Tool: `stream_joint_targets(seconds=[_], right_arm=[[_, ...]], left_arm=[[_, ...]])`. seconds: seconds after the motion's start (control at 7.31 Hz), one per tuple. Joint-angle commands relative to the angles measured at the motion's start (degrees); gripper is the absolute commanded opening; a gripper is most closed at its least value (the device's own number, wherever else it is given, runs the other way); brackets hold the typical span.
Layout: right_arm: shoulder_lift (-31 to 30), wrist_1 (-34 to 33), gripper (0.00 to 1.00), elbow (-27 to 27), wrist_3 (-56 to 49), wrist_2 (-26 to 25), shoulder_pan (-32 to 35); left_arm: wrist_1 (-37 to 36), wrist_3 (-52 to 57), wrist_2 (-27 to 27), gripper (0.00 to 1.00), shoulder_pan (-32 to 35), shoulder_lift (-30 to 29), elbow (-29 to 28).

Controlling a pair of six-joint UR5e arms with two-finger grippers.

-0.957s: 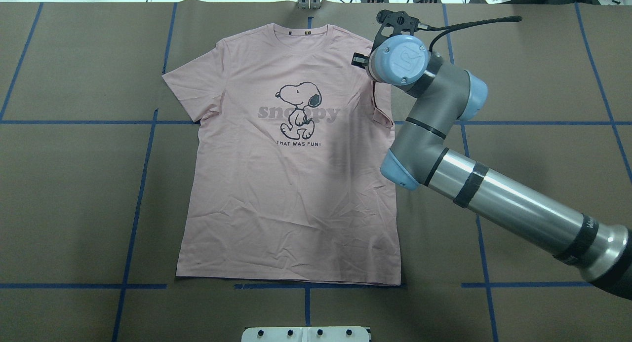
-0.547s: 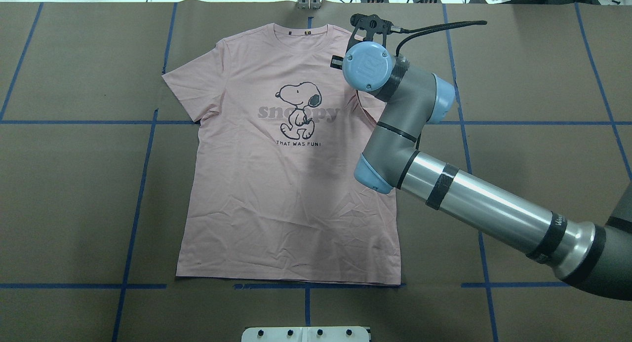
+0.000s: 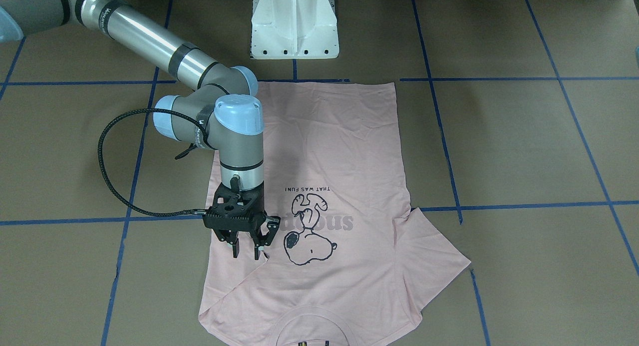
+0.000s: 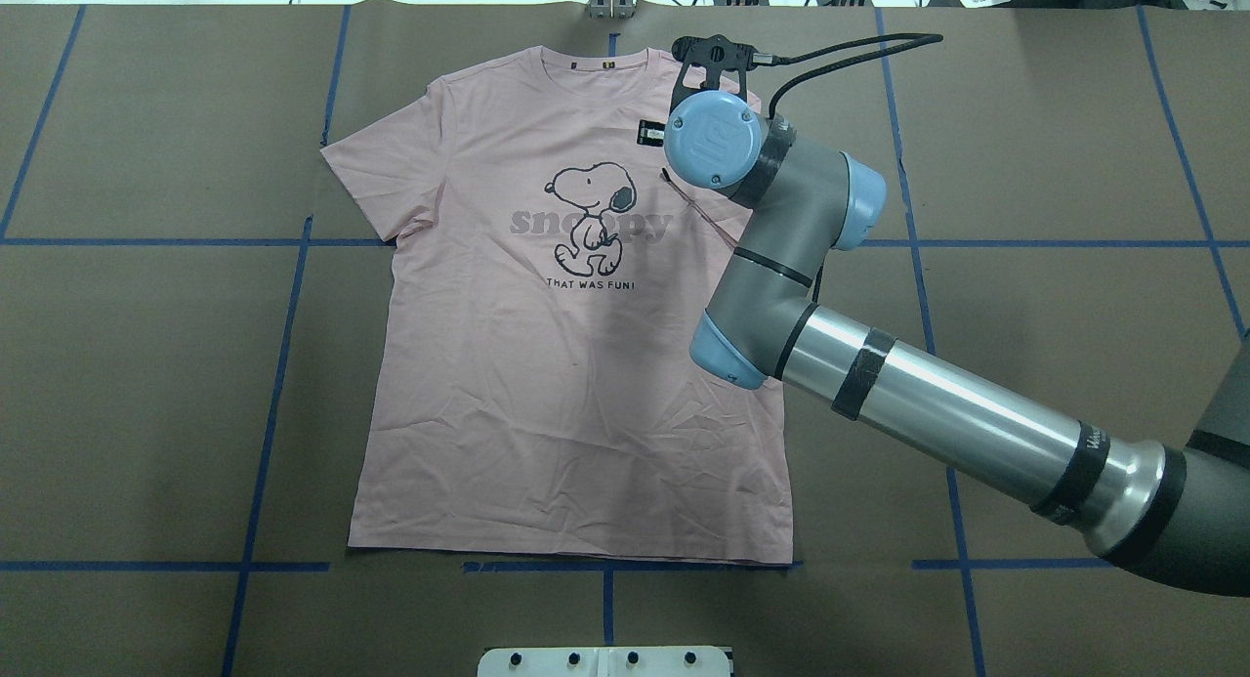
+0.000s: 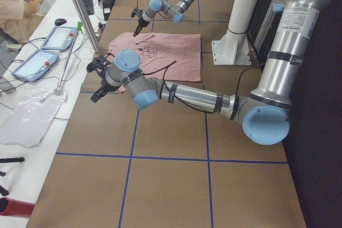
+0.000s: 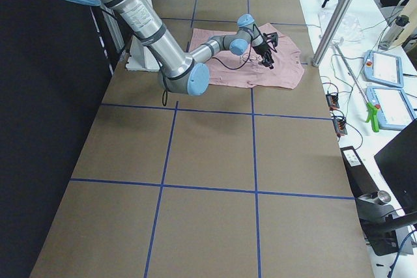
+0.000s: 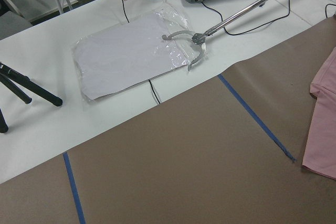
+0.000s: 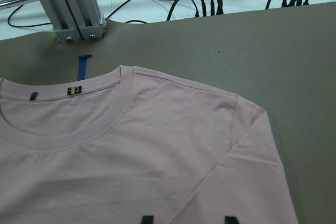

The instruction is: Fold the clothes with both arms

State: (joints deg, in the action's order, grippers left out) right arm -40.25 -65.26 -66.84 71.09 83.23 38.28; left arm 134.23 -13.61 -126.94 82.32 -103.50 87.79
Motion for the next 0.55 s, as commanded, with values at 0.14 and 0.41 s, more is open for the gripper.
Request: stream_joint_targets(seconds=[0.14, 0.41], right_arm=[[-1.48, -5.36, 1.00, -5.99, -13.20, 19.20, 10.20], [-10.85, -7.86, 1.00, -16.35, -23.92, 29.91, 19.15]], left_arm=[[4.62, -3.76, 0.64, 1.00, -8.45, -0.39, -0.33], [4.55, -16.65, 3.17, 1.00, -14.01, -3.35, -2.69]])
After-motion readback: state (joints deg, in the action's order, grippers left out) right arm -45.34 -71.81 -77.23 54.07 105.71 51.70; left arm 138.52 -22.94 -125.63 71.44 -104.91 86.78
